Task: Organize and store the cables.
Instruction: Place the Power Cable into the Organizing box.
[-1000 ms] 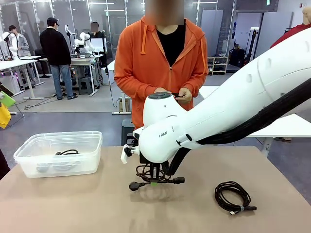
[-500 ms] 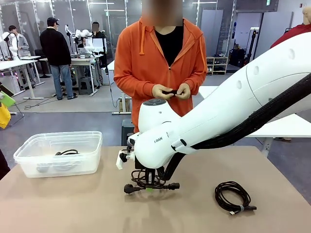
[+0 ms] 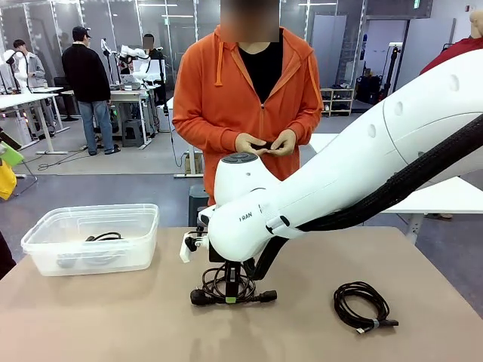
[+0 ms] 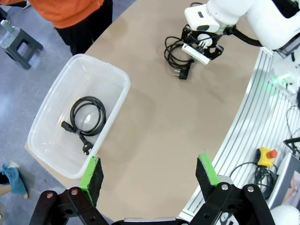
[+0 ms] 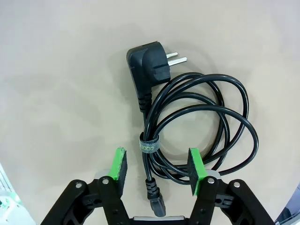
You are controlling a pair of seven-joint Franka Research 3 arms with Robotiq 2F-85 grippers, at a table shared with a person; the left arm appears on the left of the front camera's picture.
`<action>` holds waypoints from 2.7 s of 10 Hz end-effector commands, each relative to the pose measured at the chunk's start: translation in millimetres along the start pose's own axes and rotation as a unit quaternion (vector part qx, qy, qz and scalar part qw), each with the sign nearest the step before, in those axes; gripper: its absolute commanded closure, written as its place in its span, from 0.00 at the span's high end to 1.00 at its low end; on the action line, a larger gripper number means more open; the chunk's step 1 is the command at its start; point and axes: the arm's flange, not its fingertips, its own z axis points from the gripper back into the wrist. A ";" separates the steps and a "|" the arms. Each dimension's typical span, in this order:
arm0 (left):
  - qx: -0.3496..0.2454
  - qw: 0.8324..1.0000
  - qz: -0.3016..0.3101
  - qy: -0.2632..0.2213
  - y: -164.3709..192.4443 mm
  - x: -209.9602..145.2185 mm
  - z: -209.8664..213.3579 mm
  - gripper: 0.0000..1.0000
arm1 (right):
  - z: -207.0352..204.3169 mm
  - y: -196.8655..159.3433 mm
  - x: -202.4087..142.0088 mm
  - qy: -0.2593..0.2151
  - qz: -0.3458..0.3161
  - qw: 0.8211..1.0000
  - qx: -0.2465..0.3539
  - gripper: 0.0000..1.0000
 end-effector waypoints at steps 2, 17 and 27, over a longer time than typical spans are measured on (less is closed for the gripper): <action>0.001 1.000 -0.003 0.000 -0.3 0.0 -0.2 1.00 | 11.3 4.3 -4.8 -0.002 -0.006 1.000 -0.006 0.90; 0.001 1.000 -0.003 0.000 -0.3 0.0 -0.2 1.00 | 194.3 30.0 -261.7 -0.157 -0.204 0.965 -0.044 1.00; -0.064 0.994 -0.088 0.018 -60.1 56.3 -61.8 1.00 | 262.4 60.4 -378.6 -0.253 -0.326 0.909 -0.056 1.00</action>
